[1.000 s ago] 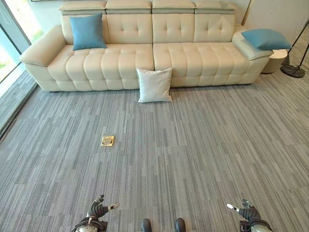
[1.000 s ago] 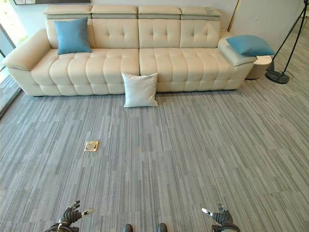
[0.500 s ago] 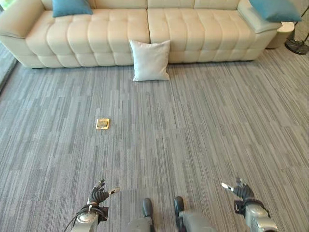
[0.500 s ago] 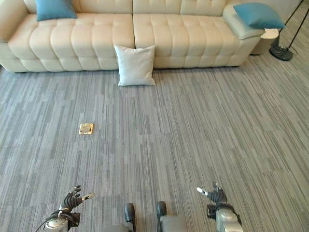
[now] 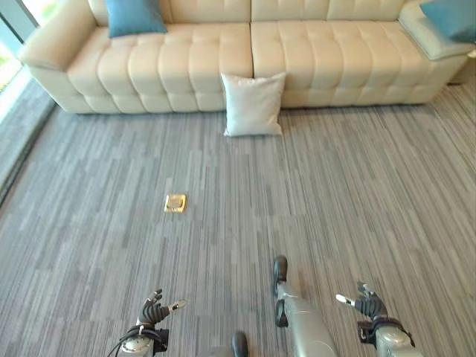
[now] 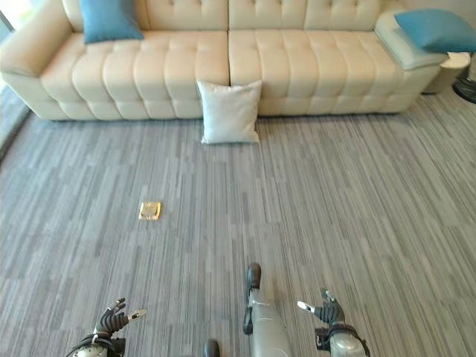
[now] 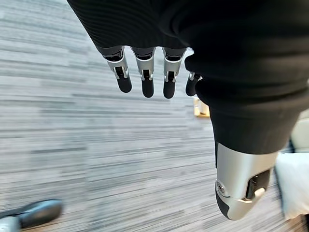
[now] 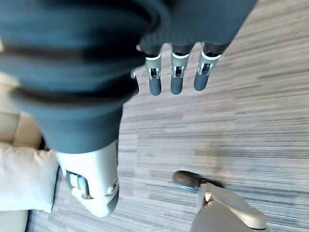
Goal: Pick up all the scattered cushions and arrange them neatly on the sofa.
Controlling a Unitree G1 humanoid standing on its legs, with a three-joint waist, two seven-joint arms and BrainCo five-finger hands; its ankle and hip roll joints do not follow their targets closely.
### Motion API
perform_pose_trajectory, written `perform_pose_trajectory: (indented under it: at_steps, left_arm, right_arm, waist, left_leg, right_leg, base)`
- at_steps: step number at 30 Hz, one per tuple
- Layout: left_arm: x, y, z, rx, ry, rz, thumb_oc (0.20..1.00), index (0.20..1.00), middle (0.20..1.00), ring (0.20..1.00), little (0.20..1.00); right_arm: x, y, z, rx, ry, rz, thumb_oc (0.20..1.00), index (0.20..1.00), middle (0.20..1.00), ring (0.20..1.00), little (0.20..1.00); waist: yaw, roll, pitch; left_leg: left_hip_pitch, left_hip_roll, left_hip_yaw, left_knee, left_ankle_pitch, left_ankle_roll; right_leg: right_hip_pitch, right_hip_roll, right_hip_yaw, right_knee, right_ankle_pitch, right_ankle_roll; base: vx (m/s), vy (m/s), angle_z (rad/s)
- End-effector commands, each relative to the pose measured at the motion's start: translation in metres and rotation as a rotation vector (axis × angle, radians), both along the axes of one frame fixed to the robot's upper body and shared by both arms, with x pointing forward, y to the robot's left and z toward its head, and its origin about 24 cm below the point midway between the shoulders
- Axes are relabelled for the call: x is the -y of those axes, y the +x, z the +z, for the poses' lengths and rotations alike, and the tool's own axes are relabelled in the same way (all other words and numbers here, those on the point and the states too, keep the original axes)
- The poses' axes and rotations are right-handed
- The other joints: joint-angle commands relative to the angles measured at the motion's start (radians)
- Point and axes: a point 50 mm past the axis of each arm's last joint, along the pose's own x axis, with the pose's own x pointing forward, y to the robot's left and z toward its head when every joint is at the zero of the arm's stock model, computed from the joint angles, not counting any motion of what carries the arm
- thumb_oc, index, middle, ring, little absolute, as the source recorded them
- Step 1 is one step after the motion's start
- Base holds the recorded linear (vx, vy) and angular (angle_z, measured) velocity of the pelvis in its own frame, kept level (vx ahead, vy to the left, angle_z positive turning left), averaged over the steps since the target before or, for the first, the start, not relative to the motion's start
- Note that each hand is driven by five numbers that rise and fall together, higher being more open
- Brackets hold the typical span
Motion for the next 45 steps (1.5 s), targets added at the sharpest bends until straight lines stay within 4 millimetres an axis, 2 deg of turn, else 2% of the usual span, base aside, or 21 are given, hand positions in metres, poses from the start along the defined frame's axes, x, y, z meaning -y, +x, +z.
perform_pose_trajectory:
  at_steps: [1,4,7,9,10,12,13,14,15,19,21,23,25,28,30,32,33,34,39,42,45]
  left_arm:
    - [-0.003,0.021,0.012,0.082,0.022,-0.037,1.000,1.000,1.000,1.000,1.000]
    - [-0.001,0.020,0.008,0.054,0.020,-0.048,1.000,1.000,1.000,1.000,1.000]
    - [0.003,0.023,0.007,0.041,0.023,-0.074,1.000,1.000,1.000,1.000,1.000]
    - [0.004,0.023,0.006,0.034,0.022,-0.083,1.000,1.000,1.000,1.000,1.000]
    - [0.004,0.024,0.006,0.036,0.022,-0.082,1.000,1.000,1.000,1.000,1.000]
    - [0.003,0.021,0.007,0.035,0.026,-0.091,1.000,1.000,1.000,1.000,1.000]
    - [0.003,0.021,0.007,0.035,0.027,-0.091,1.000,1.000,1.000,1.000,1.000]
    - [0.002,0.020,0.007,0.035,0.030,-0.090,1.000,1.000,1.000,1.000,1.000]
    - [0.002,0.019,0.007,0.036,0.030,-0.089,1.000,1.000,1.000,1.000,1.000]
    - [-0.003,0.009,0.004,0.003,0.038,-0.077,1.000,1.000,1.000,1.000,1.000]
    - [-0.005,0.007,0.003,-0.009,0.040,-0.080,1.000,1.000,1.000,1.000,1.000]
    - [-0.008,0.007,0.004,-0.016,0.054,-0.087,1.000,1.000,1.000,1.000,1.000]
    - [-0.009,0.010,0.006,-0.002,0.061,-0.090,1.000,1.000,1.000,1.000,1.000]
    - [-0.013,0.020,0.012,0.032,0.075,-0.084,1.000,1.000,1.000,1.000,1.000]
    - [-0.012,0.026,0.014,0.046,0.073,-0.082,1.000,1.000,1.000,1.000,1.000]
    - [-0.012,0.026,0.014,0.047,0.072,-0.082,1.000,1.000,1.000,1.000,1.000]
    - [-0.010,0.027,0.014,0.058,0.060,-0.079,1.000,1.000,1.000,1.000,1.000]
    - [-0.009,0.028,0.015,0.064,0.054,-0.074,1.000,1.000,1.000,1.000,1.000]
    - [-0.008,0.029,0.013,0.069,0.044,-0.043,1.000,1.000,1.000,1.000,1.000]
    - [-0.008,0.025,0.011,0.054,0.051,-0.039,1.000,1.000,1.000,1.000,1.000]
    - [-0.005,0.020,0.007,0.037,0.045,-0.054,1.000,1.000,1.000,1.000,1.000]
  right_arm:
    - [0.017,0.035,0.028,0.162,-0.054,0.003,1.000,1.000,1.000,1.000,1.000]
    - [0.024,0.037,0.031,0.175,-0.061,-0.030,1.000,1.000,1.000,1.000,1.000]
    - [0.028,0.037,0.031,0.170,-0.068,-0.044,1.000,1.000,1.000,1.000,1.000]
    - [0.029,0.035,0.030,0.159,-0.071,-0.051,1.000,1.000,1.000,1.000,1.000]
    - [0.029,0.036,0.030,0.161,-0.070,-0.051,1.000,1.000,1.000,1.000,1.000]
    - [0.027,0.036,0.028,0.152,-0.078,-0.045,1.000,1.000,1.000,1.000,1.000]
    - [0.027,0.036,0.028,0.151,-0.078,-0.045,1.000,1.000,1.000,1.000,1.000]
    - [0.026,0.038,0.029,0.156,-0.083,-0.038,1.000,1.000,1.000,1.000,1.000]
    - [0.026,0.038,0.029,0.157,-0.087,-0.034,1.000,1.000,1.000,1.000,1.000]
    - [0.022,0.034,0.025,0.127,-0.087,-0.005,1.000,1.000,1.000,1.000,1.000]
    - [0.018,0.032,0.023,0.118,-0.083,0.022,1.000,1.000,1.000,1.000,1.000]
    - [0.012,0.031,0.021,0.114,-0.059,0.034,1.000,1.000,1.000,1.000,1.000]
    - [0.006,0.032,0.020,0.123,-0.039,0.047,1.000,1.000,1.000,1.000,1.000]
    - [-0.001,0.041,0.023,0.152,-0.027,0.065,1.000,1.000,1.000,1.000,1.000]
    - [-0.005,0.047,0.026,0.174,-0.015,0.073,1.000,1.000,1.000,1.000,1.000]
    - [-0.005,0.047,0.026,0.174,-0.015,0.073,1.000,1.000,1.000,1.000,1.000]
    - [-0.003,0.047,0.028,0.182,-0.014,0.070,1.000,1.000,1.000,1.000,1.000]
    - [-0.002,0.047,0.028,0.183,-0.017,0.067,1.000,1.000,1.000,1.000,1.000]
    - [0.003,0.049,0.029,0.170,-0.034,0.056,1.000,1.000,1.000,1.000,1.000]
    - [0.006,0.045,0.028,0.154,-0.050,0.062,1.000,1.000,1.000,1.000,1.000]
    - [0.013,0.033,0.023,0.121,-0.047,0.044,1.000,1.000,1.000,1.000,1.000]
  waist:
    - [-0.021,0.020,0.007]
    - [-0.017,0.013,0.020]
    - [0.004,-0.021,0.038]
    - [0.027,-0.030,0.046]
    - [0.026,-0.037,0.046]
    - [0.063,-0.041,0.044]
    - [0.063,-0.043,0.045]
    - [0.085,-0.035,0.040]
    - [0.091,-0.033,0.035]
    - [0.123,-0.039,0.001]
    - [0.132,-0.049,-0.017]
    - [0.131,-0.078,-0.027]
    - [0.128,-0.099,-0.033]
    - [0.123,-0.090,-0.011]
    - [0.099,-0.055,0.018]
    - [0.098,-0.053,0.016]
    - [0.067,-0.043,0.032]
    - [0.057,-0.043,0.040]
    - [0.015,-0.051,0.068]
    - [-0.002,-0.046,0.068]
    - [-0.018,-0.048,0.034]
  left_leg:
    - [0.008,0.071,0.033,0.138,0.209,-0.097]
    - [-0.103,0.143,0.130,0.405,0.298,-0.094]
    - [-0.253,0.157,0.195,0.463,0.218,-0.054]
    - [-0.357,0.141,0.202,0.402,0.148,-0.052]
    - [-0.364,0.136,0.216,0.393,0.170,-0.038]
    - [-0.447,0.112,0.215,0.131,0.211,-0.043]
    - [-0.443,0.110,0.216,0.126,0.213,-0.043]
    - [-0.471,0.099,0.196,-0.034,0.292,-0.065]
    - [-0.487,0.097,0.196,-0.081,0.306,-0.067]
    - [-0.512,0.099,0.199,-0.124,0.347,-0.062]
    - [-0.507,0.085,0.180,-0.077,0.376,-0.047]
    - [-0.492,0.067,0.197,-0.028,0.339,-0.025]
    - [-0.464,0.048,0.213,-0.003,0.284,0.003]
    - [-0.393,0.038,0.221,0.008,0.213,0.047]
    - [-0.279,0.034,0.191,-0.027,0.175,0.058]
    - [-0.281,0.036,0.191,-0.028,0.176,0.058]
    - [-0.206,0.023,0.165,-0.053,0.151,0.048]
    - [-0.181,0.017,0.155,-0.057,0.137,0.045]
    - [-0.057,-0.017,0.087,-0.091,0.062,0.019]
    - [0.012,-0.018,0.065,-0.099,0.015,0.008]
    - [0.072,-0.020,0.018,-0.081,-0.005,-0.014]
  right_leg:
    - [0.014,0.018,-0.019,0.024,-0.082,0.044]
    - [0.101,0.052,0.004,0.036,-0.171,-0.019]
    - [0.181,0.046,0.028,0.019,-0.205,-0.029]
    - [0.248,0.052,0.044,-0.003,-0.237,-0.016]
    - [0.238,0.044,0.039,-0.006,-0.220,-0.020]
    - [0.320,0.055,0.067,-0.040,-0.242,0.003]
    - [0.322,0.053,0.067,-0.040,-0.242,0.003]
    - [0.393,0.078,0.089,-0.063,-0.265,0.011]
    - [0.419,0.085,0.102,-0.065,-0.280,0.015]
    - [0.506,0.090,0.166,-0.038,-0.324,0.024]
    - [0.507,0.071,0.178,0.024,-0.295,0.038]
    - [0.488,0.027,0.179,0.110,-0.226,0.078]
    - [0.439,-0.007,0.190,0.246,-0.083,0.120]
    - [0.339,-0.047,0.165,0.434,0.053,0.140]
    - [0.190,-0.044,0.117,0.515,-0.035,0.097]
    - [0.189,-0.042,0.116,0.512,-0.032,0.096]
    - [0.131,-0.028,0.067,0.412,-0.129,0.080]
    - [0.108,-0.026,0.053,0.349,-0.139,0.078]
    - [0.003,-0.025,0.056,-0.061,-0.059,0.121]
    - [-0.055,-0.031,0.021,-0.104,-0.034,0.141]
    - [-0.008,-0.031,0.056,-0.088,0.018,0.128]
  base:
    - [0.22,-0.152,0.00]
    - [0.47,-0.300,-0.12]
    - [0.35,-0.156,-0.27]
    - [0.34,-0.060,-0.07]
    - [0.42,0.011,-0.04]
    - [0.38,0.035,0.03]
    - [0.49,0.060,-0.44]
    - [0.54,0.071,-0.50]
    - [0.75,0.100,-0.43]
    - [0.62,0.163,-0.34]
    - [0.54,0.214,-0.72]
    - [0.39,0.184,-0.68]
    - [0.39,0.204,-0.20]
    - [0.35,0.196,0.01]
    - [0.44,0.208,0.01]
    - [0.30,0.067,0.11]
    - [0.47,0.021,0.39]
    - [0.61,-0.001,0.47]
    - [0.44,-0.072,0.36]
    - [0.51,-0.121,0.15]
    - [0.45,-0.173,0.43]
